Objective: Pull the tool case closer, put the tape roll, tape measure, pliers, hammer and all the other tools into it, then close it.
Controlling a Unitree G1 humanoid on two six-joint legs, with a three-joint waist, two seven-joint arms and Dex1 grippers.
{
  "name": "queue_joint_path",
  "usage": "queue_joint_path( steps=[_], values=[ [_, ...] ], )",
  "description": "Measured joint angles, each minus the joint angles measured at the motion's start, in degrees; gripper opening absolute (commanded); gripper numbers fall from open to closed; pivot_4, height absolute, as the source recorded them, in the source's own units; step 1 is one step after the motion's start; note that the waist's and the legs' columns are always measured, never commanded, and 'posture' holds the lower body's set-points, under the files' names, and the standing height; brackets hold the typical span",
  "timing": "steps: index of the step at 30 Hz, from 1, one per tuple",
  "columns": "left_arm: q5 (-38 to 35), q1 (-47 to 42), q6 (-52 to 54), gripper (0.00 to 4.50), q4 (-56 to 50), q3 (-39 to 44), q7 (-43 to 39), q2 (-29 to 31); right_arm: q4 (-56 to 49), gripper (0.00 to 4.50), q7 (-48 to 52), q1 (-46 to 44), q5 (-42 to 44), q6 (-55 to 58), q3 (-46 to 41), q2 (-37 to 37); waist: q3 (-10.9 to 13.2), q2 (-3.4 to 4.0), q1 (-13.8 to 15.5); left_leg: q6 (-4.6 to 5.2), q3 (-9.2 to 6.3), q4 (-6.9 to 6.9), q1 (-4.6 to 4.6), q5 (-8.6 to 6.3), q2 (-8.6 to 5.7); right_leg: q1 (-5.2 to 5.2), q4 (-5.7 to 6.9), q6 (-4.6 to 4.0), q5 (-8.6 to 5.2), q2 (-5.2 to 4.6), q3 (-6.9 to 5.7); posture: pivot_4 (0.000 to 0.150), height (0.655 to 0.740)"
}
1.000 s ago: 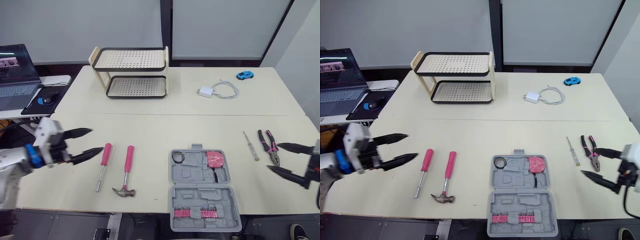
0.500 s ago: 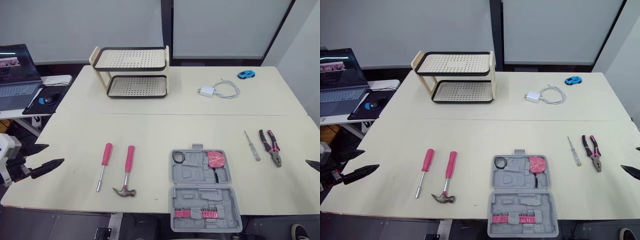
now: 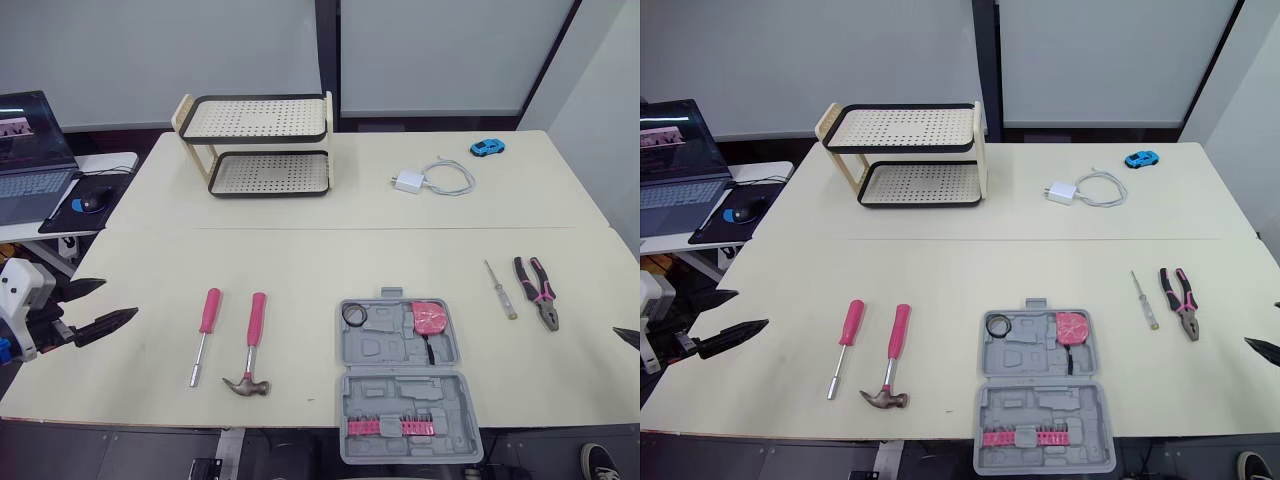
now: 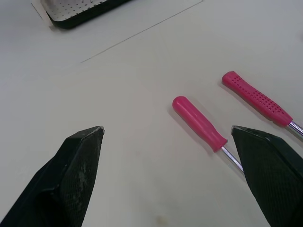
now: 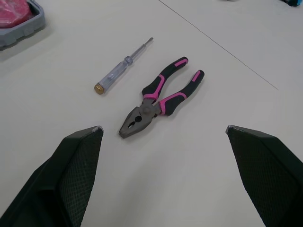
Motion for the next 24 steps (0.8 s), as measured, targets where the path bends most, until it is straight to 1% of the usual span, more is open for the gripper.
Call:
queue_joint_path(
  steps=[10,12,13,16,18,21,24],
  values=[
    [0.0,-2.0,1.9,4.5,-3.7,-2.1,0.0,0.0,-11.7,4.46,-1.3,-0.2,0.3,4.3,2.5,2.8,0.0,0.02,0.0,0.0,0.01,0.0,0.0,0.0,0.01,-0.03,0.03,0.0,0.0,0.0,0.01,0.15,0.74],
    [0.0,-0.9,2.0,4.5,-4.3,-2.0,-0.1,0.0,-16.5,4.46,-1.6,-0.2,0.9,6.7,3.7,3.7,0.0,0.02,-0.1,0.0,0.01,0.0,0.0,0.0,0.03,-0.06,0.04,0.0,0.0,0.0,0.03,0.15,0.74],
    [0.0,0.6,2.0,4.5,-5.1,-2.0,-0.1,0.0,-21.7,4.46,-2.4,-0.5,2.1,9.1,5.3,5.0,0.0,0.02,-0.2,-0.01,0.02,0.0,0.0,0.0,0.09,-0.07,0.05,0.0,0.0,0.02,0.04,0.15,0.74],
    [0.1,3.6,1.9,4.5,-6.3,-1.7,0.2,-0.6,-32.5,4.46,-5.0,-2.3,4.0,15.2,10.0,7.7,0.0,0.04,-0.3,-0.02,0.05,0.0,-0.04,-0.01,0.11,-0.18,0.08,-0.01,0.01,0.02,0.05,0.15,0.74],
    [0.2,5.5,1.8,4.5,-7.6,-1.6,0.9,-1.2,-38.5,4.46,-7.2,-3.6,5.2,19.1,11.8,8.6,0.0,0.06,0.1,-0.02,0.04,0.04,-0.23,0.0,0.09,-0.51,0.09,-0.02,0.02,0.0,0.04,0.15,0.74],
    [-0.2,6.6,2.5,4.5,-9.8,-0.9,2.1,-1.8,-42.7,4.46,-9.0,-3.9,6.6,22.8,11.8,8.6,0.0,-0.03,0.8,-0.04,-0.23,0.29,-0.69,0.0,0.05,-0.86,0.07,-0.02,0.03,0.0,-0.16,0.15,0.74],
    [-1.4,6.6,4.5,4.5,-14.0,-0.8,3.3,-2.3,-45.3,4.46,-10.0,-2.0,7.0,25.4,10.7,8.6,0.0,-0.05,2.0,-0.05,-0.4,0.36,-0.83,0.01,-0.06,-0.87,0.05,0.01,0.07,-0.04,-0.24,0.15,0.74]
  ],
)
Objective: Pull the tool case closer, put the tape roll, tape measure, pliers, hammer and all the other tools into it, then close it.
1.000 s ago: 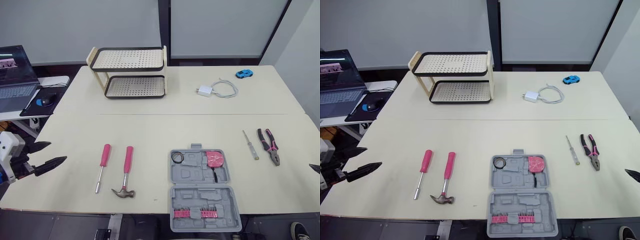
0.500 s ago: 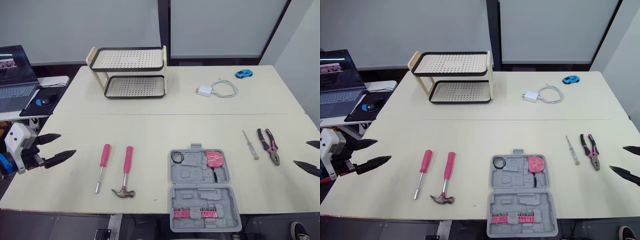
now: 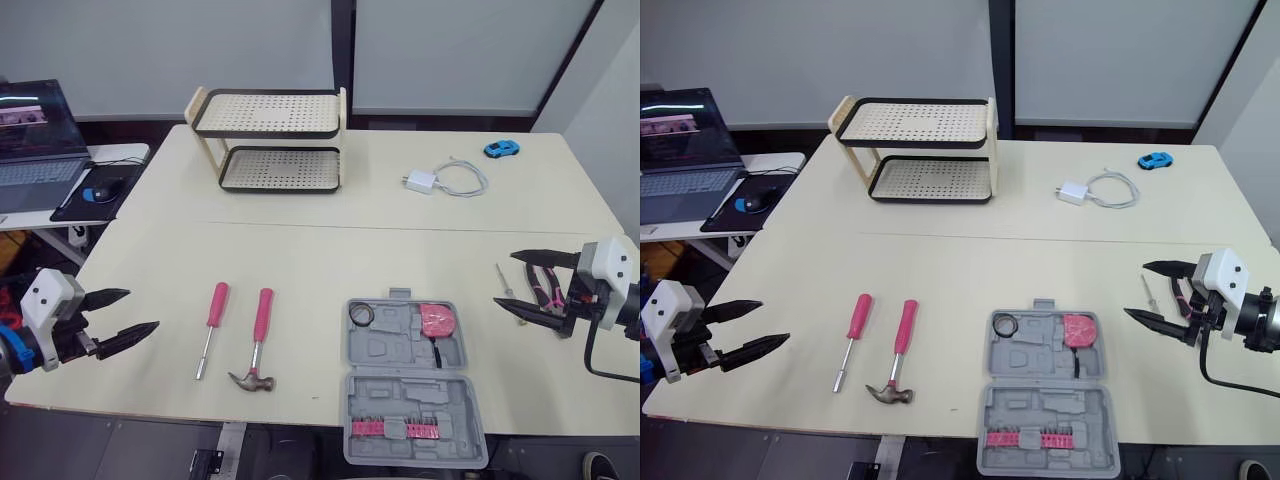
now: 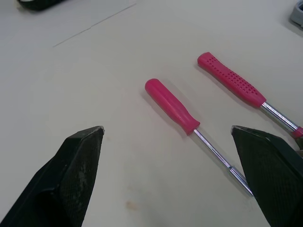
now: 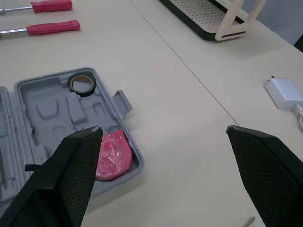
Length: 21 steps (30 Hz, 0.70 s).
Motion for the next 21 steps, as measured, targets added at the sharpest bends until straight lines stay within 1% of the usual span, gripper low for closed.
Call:
queue_joint_path(
  steps=[5,8,11,14,16,21],
  values=[
    [-1.6,-4.4,3.0,4.5,-6.3,-1.0,3.3,-2.3,-0.5,4.46,-3.1,3.6,0.0,3.1,-6.5,0.0,0.0,0.01,0.3,0.0,-0.03,-0.01,-0.01,0.01,-0.01,0.21,0.06,-0.04,0.08,0.02,-0.02,0.15,0.74],
    [-1.7,-7.4,4.1,4.5,-9.2,-3.6,4.4,-4.0,-0.7,4.46,-4.7,7.7,-0.3,3.7,-10.5,0.1,0.0,0.02,0.0,0.01,0.0,-0.02,0.0,0.01,0.0,0.24,0.06,-0.05,0.1,0.04,-0.01,0.15,0.74],
    [-1.9,-10.6,5.5,4.5,-12.5,-8.4,4.8,-6.3,-0.4,4.46,-5.5,12.5,-1.7,2.6,-13.0,1.2,0.0,0.01,-0.2,0.0,0.05,0.0,-0.01,0.02,-0.01,0.25,0.05,-0.03,0.11,0.04,0.02,0.15,0.74],
    [-3.0,-16.9,7.8,4.5,-17.6,-14.7,5.5,-9.9,2.3,4.46,-6.6,17.6,-3.5,0.5,-16.1,3.3,0.0,-0.02,0.2,0.0,0.05,0.06,-0.02,0.03,-0.04,0.3,0.03,0.03,0.15,0.03,-0.01,0.15,0.74],
    [-3.6,-21.0,9.0,4.5,-21.2,-18.9,5.5,-11.7,3.1,4.46,-7.3,20.3,-4.1,0.1,-18.1,4.7,0.0,-0.02,-0.1,-0.01,0.15,0.05,-0.01,0.04,-0.04,0.29,0.05,0.05,0.16,0.04,0.07,0.15,0.74],
    [-3.8,-29.7,11.5,4.5,-26.1,-28.3,5.3,-17.2,2.8,4.46,-11.2,24.3,-4.1,0.3,-22.8,8.8,-0.1,0.05,-1.0,0.0,0.45,0.04,0.08,0.03,0.05,0.28,0.06,0.05,0.16,0.09,0.23,0.15,0.74]
  ],
)
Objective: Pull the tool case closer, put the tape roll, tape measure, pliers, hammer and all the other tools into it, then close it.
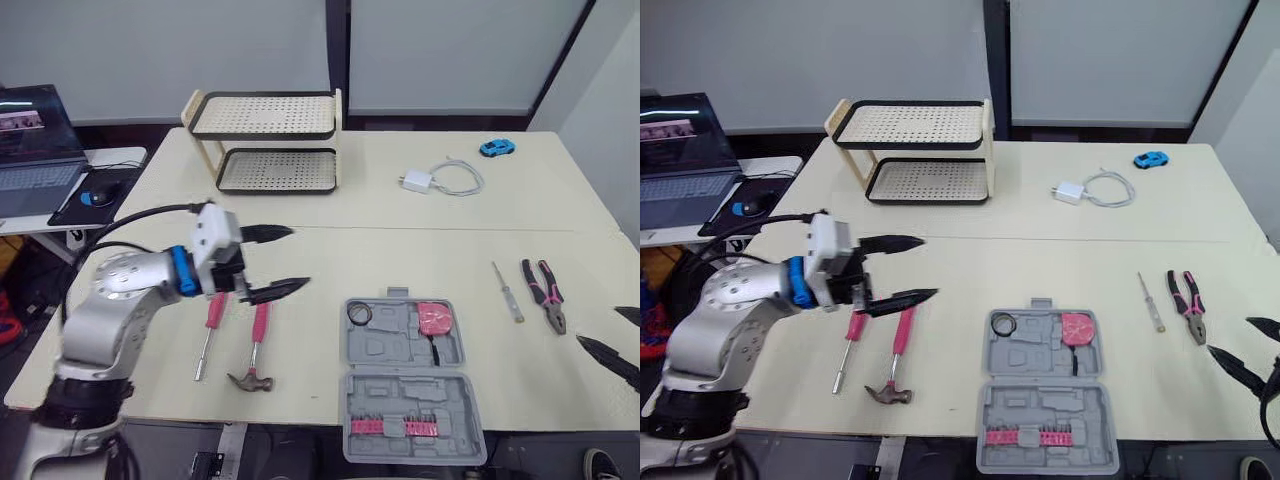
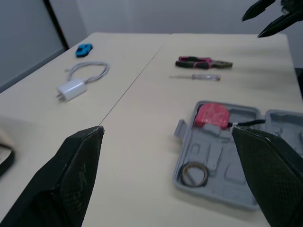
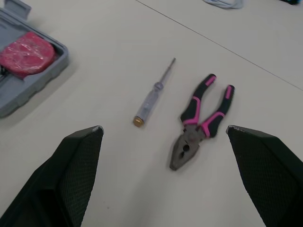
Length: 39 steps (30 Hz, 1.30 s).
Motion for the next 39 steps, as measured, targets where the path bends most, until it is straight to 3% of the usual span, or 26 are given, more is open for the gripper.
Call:
queue_joint_path(
  steps=[7,18,26,39],
  values=[
    [0.0,-8.3,1.9,4.5,-1.3,-7.0,-0.1,-5.9,-3.9,4.46,-3.5,5.0,0.0,0.7,-2.1,4.5,0.0,0.02,-0.4,0.01,0.01,0.01,-0.01,0.01,-0.02,0.01,-0.01,0.01,0.0,0.0,0.02,0.15,0.74],
    [0.5,-9.1,1.1,4.5,-0.8,-8.7,0.1,-9.0,-6.6,4.46,-7.4,5.9,0.3,2.4,-2.0,6.8,0.0,0.03,-0.5,0.01,0.01,0.03,-0.02,0.02,-0.02,0.02,-0.02,0.01,0.0,0.0,0.03,0.15,0.74],
    [0.6,-8.5,1.2,4.5,-0.9,-8.8,1.6,-9.9,-2.5,4.46,-12.7,-2.4,-0.5,6.2,3.4,7.3,0.0,0.03,-0.6,-0.19,0.01,0.04,-0.03,0.14,-0.02,0.01,-0.01,0.01,0.0,0.0,0.03,0.15,0.74],
    [0.5,-7.4,4.2,4.5,-5.0,-11.0,4.5,-11.4,13.9,4.46,-17.2,-17.2,-2.8,7.8,12.4,7.3,-0.1,0.05,-0.8,-0.19,0.06,0.06,-0.01,0.17,-0.01,0.01,0.02,0.01,0.0,0.01,0.05,0.15,0.74]
  ],
)
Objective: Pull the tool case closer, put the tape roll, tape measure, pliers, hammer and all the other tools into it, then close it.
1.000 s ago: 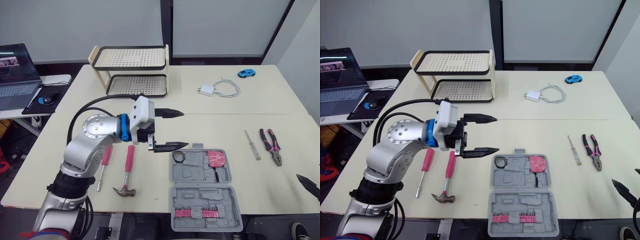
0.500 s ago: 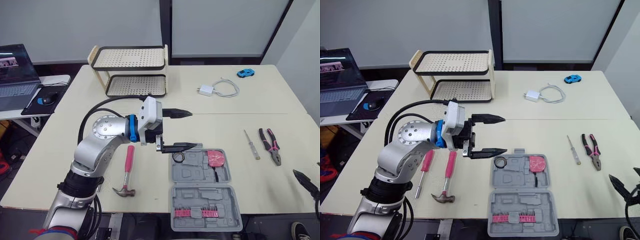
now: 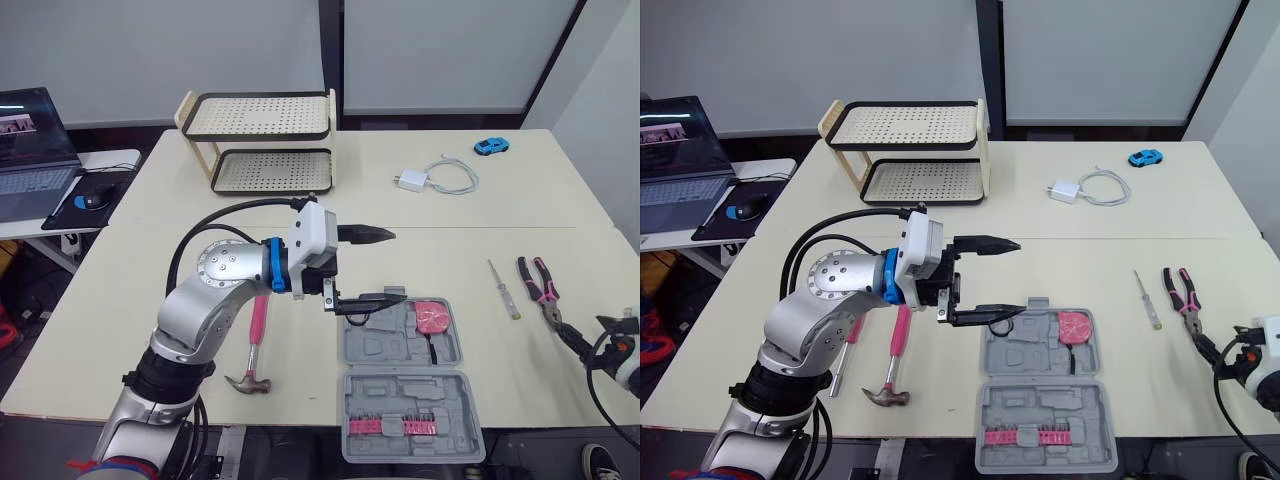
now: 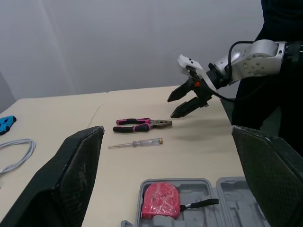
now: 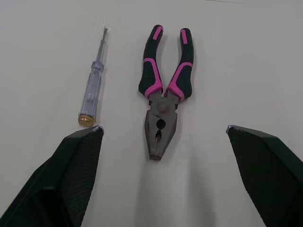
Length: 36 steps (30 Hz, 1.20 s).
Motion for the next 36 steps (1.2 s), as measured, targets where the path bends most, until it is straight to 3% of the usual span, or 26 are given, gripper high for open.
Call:
queue_joint_path(
  steps=[19,36],
  values=[
    [-0.3,-0.7,3.0,4.5,-1.0,-0.1,0.8,-0.2,22.4,4.46,-3.1,-13.3,-4.7,-10.6,6.9,0.0,0.0,0.06,0.0,-0.01,0.07,0.05,-0.02,0.01,-0.01,0.0,0.0,0.0,0.0,0.0,0.0,0.15,0.74],
    [-0.3,0.3,2.3,4.5,-1.0,-0.1,0.6,-0.2,30.3,4.46,-1.3,-17.8,-4.6,-14.8,7.7,-0.3,0.0,0.02,-0.2,-0.01,0.09,0.09,0.0,0.01,0.01,0.04,0.0,0.02,0.02,0.01,0.0,0.15,0.74]
  ],
)
